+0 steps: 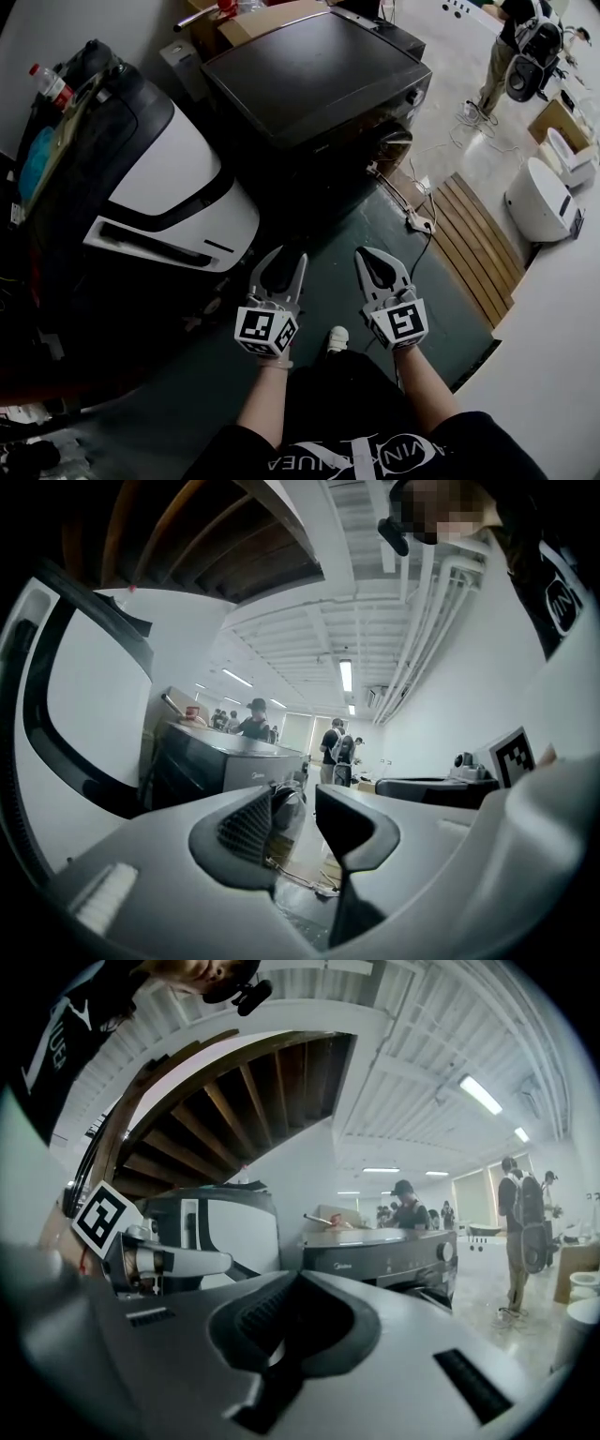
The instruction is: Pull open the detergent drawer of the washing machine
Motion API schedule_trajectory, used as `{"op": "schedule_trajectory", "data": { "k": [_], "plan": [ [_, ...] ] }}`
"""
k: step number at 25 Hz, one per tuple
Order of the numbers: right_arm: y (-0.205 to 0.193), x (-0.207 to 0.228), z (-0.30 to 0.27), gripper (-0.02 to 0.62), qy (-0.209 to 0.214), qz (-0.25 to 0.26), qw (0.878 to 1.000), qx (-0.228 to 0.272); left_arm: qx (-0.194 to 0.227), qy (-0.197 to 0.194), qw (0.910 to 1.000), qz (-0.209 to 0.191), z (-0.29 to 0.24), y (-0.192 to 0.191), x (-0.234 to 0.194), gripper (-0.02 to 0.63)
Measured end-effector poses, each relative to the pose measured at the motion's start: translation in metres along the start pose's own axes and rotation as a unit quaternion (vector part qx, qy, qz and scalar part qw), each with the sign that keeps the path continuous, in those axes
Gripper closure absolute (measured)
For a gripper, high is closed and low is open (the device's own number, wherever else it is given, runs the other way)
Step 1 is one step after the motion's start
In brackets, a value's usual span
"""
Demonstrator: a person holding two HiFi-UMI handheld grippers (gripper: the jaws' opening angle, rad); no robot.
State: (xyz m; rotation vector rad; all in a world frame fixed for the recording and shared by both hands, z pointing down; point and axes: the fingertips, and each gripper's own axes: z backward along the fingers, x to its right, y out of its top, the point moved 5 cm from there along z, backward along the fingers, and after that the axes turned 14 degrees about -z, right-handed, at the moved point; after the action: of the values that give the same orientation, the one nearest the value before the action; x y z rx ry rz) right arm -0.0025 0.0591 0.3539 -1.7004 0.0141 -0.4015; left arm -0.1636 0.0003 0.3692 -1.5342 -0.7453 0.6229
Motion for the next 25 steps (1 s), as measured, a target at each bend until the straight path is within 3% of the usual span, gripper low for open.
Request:
{"op": "schedule_trajectory", "data": {
  "k": [5, 15, 25],
  "plan": [
    [-0.009, 0.022, -0.019, 0.583, 0.012, 0.012, 1.0, -0.005, -0.01, -0.024, 0.9996, -0.014, -0.037, -0.013, 0.006, 0.466],
    [-0.022, 0.049, -0.047, 0.583, 0.026, 0.005, 0.999, -0.028, -0.007, -0.034, 0.9993, 0.014, -0.089, -0.035, 0.007, 0.466],
    [-0.038, 0.096, -0.095, 0.583, 0.048, 0.007, 0.998, -0.036, 0.037, 0.001, 0.9924, 0.118, -0.166, -0.071, -0.007, 0.466]
  ]
}}
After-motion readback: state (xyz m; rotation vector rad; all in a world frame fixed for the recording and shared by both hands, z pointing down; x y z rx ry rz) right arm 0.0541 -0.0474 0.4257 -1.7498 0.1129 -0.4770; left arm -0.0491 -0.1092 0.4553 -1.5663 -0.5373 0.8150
